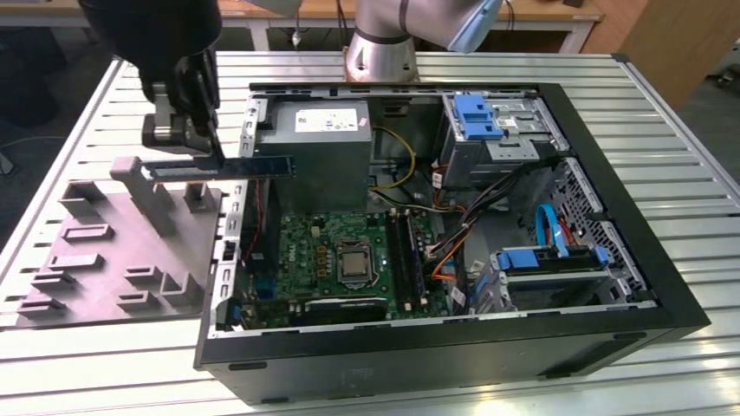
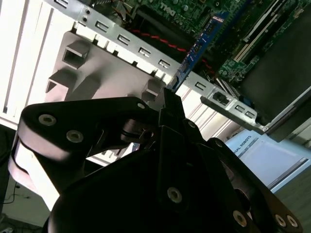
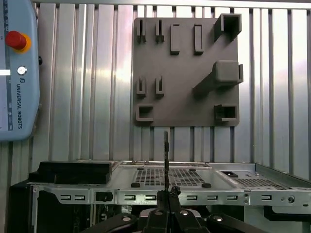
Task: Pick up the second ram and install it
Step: 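Pick up the second ram and move it above second insertion slot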
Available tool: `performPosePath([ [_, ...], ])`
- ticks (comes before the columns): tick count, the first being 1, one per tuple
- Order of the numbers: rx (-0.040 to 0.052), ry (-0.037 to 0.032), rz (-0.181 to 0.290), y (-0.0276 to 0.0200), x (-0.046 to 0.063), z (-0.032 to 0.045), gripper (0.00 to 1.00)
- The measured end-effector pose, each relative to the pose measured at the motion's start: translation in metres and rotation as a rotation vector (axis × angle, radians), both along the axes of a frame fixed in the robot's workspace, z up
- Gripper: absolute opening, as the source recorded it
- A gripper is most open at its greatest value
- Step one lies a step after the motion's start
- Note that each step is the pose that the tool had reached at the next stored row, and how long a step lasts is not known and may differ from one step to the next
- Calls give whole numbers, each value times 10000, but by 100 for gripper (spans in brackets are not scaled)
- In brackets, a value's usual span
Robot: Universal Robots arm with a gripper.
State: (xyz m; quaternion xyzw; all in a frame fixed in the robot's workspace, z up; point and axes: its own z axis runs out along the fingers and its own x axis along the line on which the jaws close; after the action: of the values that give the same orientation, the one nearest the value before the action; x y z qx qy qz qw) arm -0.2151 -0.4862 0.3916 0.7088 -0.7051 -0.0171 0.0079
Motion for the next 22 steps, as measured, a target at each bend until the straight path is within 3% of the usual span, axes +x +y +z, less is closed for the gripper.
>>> performPosePath([
  [22,0,0,0,0,683,-1,11],
])
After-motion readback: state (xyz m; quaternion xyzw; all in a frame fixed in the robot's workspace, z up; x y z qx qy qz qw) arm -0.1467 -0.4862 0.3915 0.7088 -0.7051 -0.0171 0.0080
